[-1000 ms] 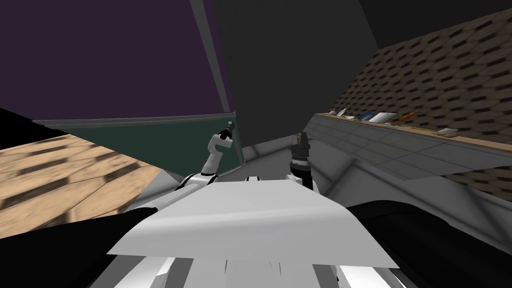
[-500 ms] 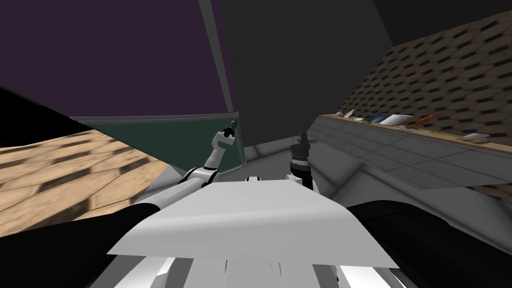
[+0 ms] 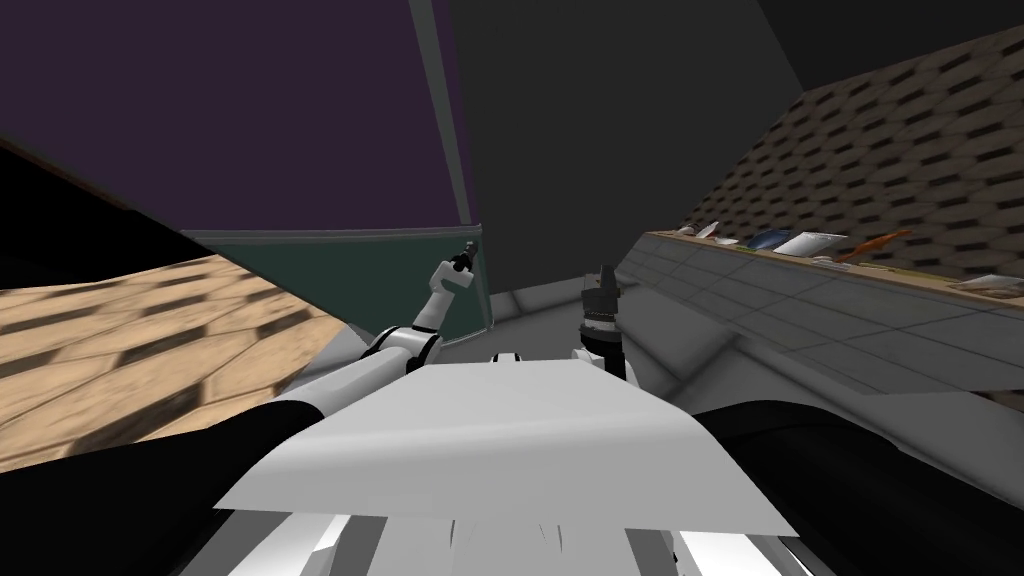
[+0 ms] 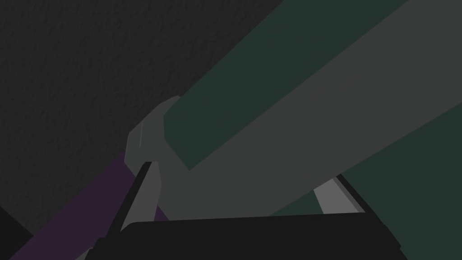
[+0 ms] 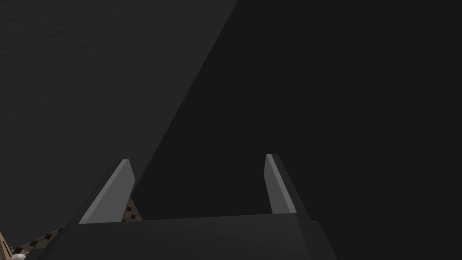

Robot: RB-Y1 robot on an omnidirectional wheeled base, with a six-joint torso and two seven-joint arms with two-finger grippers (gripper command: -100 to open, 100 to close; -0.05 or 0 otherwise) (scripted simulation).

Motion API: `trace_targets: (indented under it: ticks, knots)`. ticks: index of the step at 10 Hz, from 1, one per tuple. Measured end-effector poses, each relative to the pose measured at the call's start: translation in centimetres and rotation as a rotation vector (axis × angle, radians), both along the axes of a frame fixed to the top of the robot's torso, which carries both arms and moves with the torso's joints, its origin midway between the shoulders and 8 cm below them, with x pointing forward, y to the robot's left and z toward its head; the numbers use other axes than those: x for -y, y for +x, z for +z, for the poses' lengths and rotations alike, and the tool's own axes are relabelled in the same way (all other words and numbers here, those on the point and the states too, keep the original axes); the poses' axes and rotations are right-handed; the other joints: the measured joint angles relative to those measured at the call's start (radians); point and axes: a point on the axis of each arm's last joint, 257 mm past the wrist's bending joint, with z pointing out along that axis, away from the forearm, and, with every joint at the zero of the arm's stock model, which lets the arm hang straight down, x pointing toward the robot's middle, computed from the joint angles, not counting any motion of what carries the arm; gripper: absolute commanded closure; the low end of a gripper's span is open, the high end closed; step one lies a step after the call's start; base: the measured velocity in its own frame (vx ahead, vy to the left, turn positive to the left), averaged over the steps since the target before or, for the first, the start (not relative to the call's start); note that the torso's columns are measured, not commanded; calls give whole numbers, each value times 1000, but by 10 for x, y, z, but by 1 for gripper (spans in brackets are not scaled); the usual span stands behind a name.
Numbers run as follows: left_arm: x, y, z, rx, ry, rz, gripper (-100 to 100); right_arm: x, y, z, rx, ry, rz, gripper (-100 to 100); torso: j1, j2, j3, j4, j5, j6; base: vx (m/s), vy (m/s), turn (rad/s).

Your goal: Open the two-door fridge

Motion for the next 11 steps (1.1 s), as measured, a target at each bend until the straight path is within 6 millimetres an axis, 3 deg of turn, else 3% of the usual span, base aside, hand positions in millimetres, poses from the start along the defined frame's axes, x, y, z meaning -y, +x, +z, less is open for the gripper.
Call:
trace_targets:
  ticks: [1, 3, 5, 7, 9, 11]
  knots:
    - [-2, 4, -6, -13, 3, 4, -100, 0, 0, 0, 0, 0, 0, 0, 1, -2, -2, -2, 1, 0, -28, -22, 210]
    - [17, 14, 4, 8, -2, -31, -100, 0, 0, 0, 0, 0, 0, 0, -1, 1, 1, 3, -1, 0, -19, -24, 58]
    - [13, 21, -5, -11, 3, -26, -100, 0, 0, 0, 0, 0, 0, 0, 0, -2, -1, -2, 0, 1, -11, -9, 84]
    - [32, 27, 5, 12, 0, -63, -100, 0, 0, 0, 0, 0, 0, 0, -2, 2, 1, 3, -1, 0, -22, -22, 59]
    - [28, 34, -5, -8, 6, -56, -100, 0, 0, 0, 0, 0, 0, 0, -1, -1, -1, -2, 0, 1, -12, -12, 72]
    - [45, 39, 6, 11, 2, -93, -100, 0, 0, 0, 0, 0, 0, 0, -2, 4, 2, 5, -2, 0, -27, -22, 69]
